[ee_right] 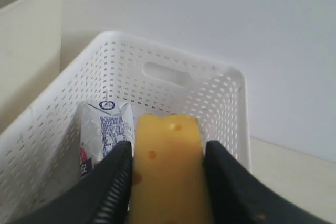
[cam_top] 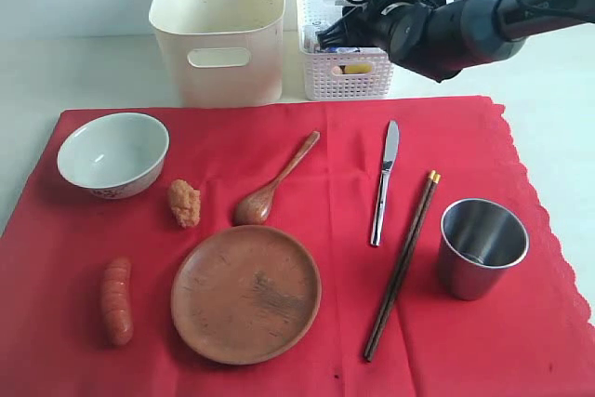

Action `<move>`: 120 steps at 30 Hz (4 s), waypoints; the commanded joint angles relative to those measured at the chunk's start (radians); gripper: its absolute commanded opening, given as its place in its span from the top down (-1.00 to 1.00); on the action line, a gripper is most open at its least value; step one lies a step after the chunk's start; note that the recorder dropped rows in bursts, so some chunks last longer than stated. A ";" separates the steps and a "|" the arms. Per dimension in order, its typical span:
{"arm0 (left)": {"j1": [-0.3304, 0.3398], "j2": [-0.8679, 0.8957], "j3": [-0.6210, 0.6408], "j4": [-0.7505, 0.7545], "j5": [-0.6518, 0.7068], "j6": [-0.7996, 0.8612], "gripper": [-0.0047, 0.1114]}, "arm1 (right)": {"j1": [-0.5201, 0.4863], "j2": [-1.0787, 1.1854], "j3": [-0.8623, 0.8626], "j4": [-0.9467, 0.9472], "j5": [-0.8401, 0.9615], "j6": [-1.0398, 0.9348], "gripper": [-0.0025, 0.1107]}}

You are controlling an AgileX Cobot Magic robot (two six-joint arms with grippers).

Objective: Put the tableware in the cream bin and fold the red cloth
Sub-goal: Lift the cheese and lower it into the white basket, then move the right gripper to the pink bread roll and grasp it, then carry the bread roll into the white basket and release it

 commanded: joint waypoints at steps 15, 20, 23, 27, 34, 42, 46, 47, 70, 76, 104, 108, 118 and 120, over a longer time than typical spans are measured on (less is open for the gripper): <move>-0.005 -0.005 0.001 -0.004 -0.010 -0.008 0.90 | -0.005 -0.033 -0.014 0.006 -0.034 -0.038 -0.41; -0.005 -0.005 0.001 -0.004 -0.008 -0.008 0.90 | -0.005 -0.137 -0.014 0.006 0.185 -0.053 -0.40; -0.005 -0.005 0.001 -0.004 -0.008 -0.008 0.90 | -0.005 -0.213 -0.014 0.006 0.303 -0.053 -0.34; -0.005 -0.005 0.001 -0.004 -0.008 -0.008 0.90 | -0.005 -0.308 -0.014 -0.029 0.502 -0.058 -0.10; -0.005 -0.005 0.001 -0.004 -0.008 -0.008 0.90 | -0.005 -0.446 -0.014 -0.067 0.823 -0.051 0.42; -0.005 -0.005 0.001 -0.004 -0.008 -0.008 0.90 | 0.080 -0.466 -0.014 -0.065 1.025 -0.053 0.83; -0.005 -0.005 0.001 -0.004 -0.008 -0.008 0.90 | 0.149 -0.428 -0.014 -0.065 1.023 -0.053 0.88; -0.005 -0.005 0.001 -0.004 -0.008 -0.008 0.90 | 0.165 -0.415 -0.014 -0.065 1.025 -0.053 0.88; -0.005 -0.005 0.001 -0.004 -0.008 -0.008 0.90 | 0.388 -0.131 -0.014 -0.065 0.849 0.080 -0.16; -0.005 -0.005 0.001 -0.004 -0.008 -0.008 0.90 | 0.391 -0.089 -0.015 -0.072 0.831 0.080 -0.35; -0.005 -0.005 0.001 -0.004 -0.008 -0.008 0.90 | 0.425 -0.013 -0.045 -0.063 0.750 -0.001 0.25; -0.005 -0.005 0.001 -0.004 -0.008 -0.008 0.90 | 0.425 -0.031 -0.045 -0.063 0.766 -0.001 0.54; -0.005 -0.005 0.001 -0.004 -0.008 -0.008 0.90 | 0.414 -0.174 -0.045 -0.486 0.899 0.223 0.96; -0.005 -0.005 0.001 -0.004 -0.008 -0.008 0.90 | 0.410 -0.207 -0.045 -0.695 0.946 0.405 0.96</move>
